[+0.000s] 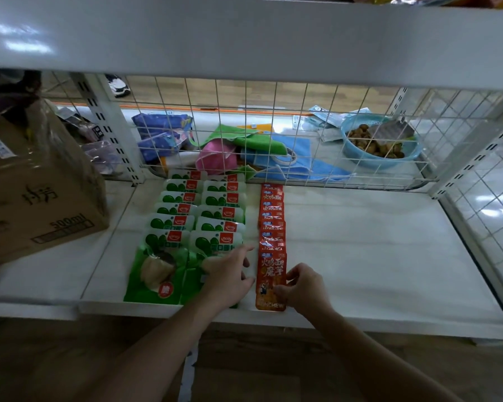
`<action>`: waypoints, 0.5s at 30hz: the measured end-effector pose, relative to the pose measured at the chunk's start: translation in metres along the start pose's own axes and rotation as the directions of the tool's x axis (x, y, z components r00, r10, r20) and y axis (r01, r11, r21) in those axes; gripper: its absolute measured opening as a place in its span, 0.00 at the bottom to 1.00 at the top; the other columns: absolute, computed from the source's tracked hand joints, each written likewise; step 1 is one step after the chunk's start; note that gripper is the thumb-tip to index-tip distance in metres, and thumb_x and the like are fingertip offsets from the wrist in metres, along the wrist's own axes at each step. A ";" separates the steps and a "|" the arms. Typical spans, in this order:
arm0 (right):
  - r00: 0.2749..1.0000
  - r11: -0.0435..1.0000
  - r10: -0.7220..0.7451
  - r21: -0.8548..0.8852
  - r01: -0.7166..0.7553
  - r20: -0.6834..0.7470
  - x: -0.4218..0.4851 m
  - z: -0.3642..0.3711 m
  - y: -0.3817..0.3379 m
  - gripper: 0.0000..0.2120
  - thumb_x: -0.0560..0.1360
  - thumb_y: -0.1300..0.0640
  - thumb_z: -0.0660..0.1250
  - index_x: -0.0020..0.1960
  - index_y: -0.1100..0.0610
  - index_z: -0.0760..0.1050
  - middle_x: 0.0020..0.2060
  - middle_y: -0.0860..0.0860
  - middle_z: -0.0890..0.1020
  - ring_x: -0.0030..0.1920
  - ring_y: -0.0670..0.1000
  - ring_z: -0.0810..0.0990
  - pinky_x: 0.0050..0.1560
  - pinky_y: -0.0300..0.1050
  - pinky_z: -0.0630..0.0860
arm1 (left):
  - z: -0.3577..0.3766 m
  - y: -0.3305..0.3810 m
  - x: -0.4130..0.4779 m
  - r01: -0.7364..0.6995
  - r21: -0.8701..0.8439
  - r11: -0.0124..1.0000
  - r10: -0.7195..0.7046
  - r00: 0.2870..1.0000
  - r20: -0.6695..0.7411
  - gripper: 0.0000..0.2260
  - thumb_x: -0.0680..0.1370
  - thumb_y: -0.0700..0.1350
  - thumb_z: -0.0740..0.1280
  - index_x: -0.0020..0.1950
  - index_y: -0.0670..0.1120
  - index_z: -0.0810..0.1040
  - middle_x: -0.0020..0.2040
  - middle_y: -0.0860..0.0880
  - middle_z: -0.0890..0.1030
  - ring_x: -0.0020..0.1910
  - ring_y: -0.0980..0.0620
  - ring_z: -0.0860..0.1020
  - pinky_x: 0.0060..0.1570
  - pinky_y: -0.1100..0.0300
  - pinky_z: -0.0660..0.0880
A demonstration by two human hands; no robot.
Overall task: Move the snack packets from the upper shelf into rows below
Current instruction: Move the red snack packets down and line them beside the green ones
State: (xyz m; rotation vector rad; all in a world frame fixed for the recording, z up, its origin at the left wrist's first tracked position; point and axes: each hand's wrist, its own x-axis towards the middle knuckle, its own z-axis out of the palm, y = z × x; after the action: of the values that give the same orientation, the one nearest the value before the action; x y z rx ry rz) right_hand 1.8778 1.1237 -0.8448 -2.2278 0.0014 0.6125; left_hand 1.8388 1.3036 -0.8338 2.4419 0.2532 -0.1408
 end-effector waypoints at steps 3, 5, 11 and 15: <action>1.000 1.000 0.011 -0.017 -0.011 0.010 0.001 0.001 0.001 0.13 0.73 0.53 0.74 0.50 0.52 0.70 0.44 0.47 0.80 0.43 0.45 0.82 0.35 0.35 0.79 | 0.000 0.002 0.000 -0.003 -0.021 1.000 0.003 1.000 0.012 0.31 0.75 0.43 0.73 0.75 0.54 0.65 0.53 0.56 0.74 0.42 0.59 0.78 0.50 0.58 0.79; 1.000 1.000 0.006 -0.029 -0.005 0.004 0.001 0.003 0.001 0.13 0.73 0.53 0.74 0.51 0.52 0.71 0.45 0.46 0.80 0.44 0.45 0.82 0.38 0.36 0.80 | 0.000 0.002 0.000 -0.005 -0.021 1.000 0.005 1.000 0.018 0.31 0.76 0.42 0.73 0.75 0.53 0.64 0.54 0.55 0.74 0.41 0.58 0.78 0.43 0.65 0.77; 1.000 0.996 -0.009 -0.086 0.010 0.016 -0.005 0.002 0.000 0.14 0.74 0.53 0.73 0.54 0.53 0.70 0.44 0.45 0.78 0.40 0.41 0.80 0.35 0.32 0.75 | 0.002 0.007 -0.002 -0.004 -0.056 0.998 0.006 1.000 0.022 0.28 0.77 0.43 0.71 0.75 0.53 0.64 0.55 0.54 0.74 0.42 0.57 0.77 0.41 0.65 0.76; 0.997 0.970 -0.069 -0.237 0.057 -0.043 -0.014 -0.016 -0.005 0.21 0.75 0.50 0.72 0.64 0.56 0.72 0.48 0.47 0.81 0.43 0.41 0.79 0.39 0.32 0.74 | -0.004 0.017 -0.009 -0.012 -0.070 0.997 0.012 1.000 0.003 0.25 0.79 0.46 0.69 0.74 0.53 0.66 0.59 0.54 0.75 0.50 0.57 0.77 0.50 0.61 0.79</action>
State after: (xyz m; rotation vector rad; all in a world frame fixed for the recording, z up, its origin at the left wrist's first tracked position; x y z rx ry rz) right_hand 1.8734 1.1124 -0.8263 -2.4626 -0.1217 0.5450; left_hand 1.8334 1.2924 -0.8186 2.3728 0.2384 -0.1285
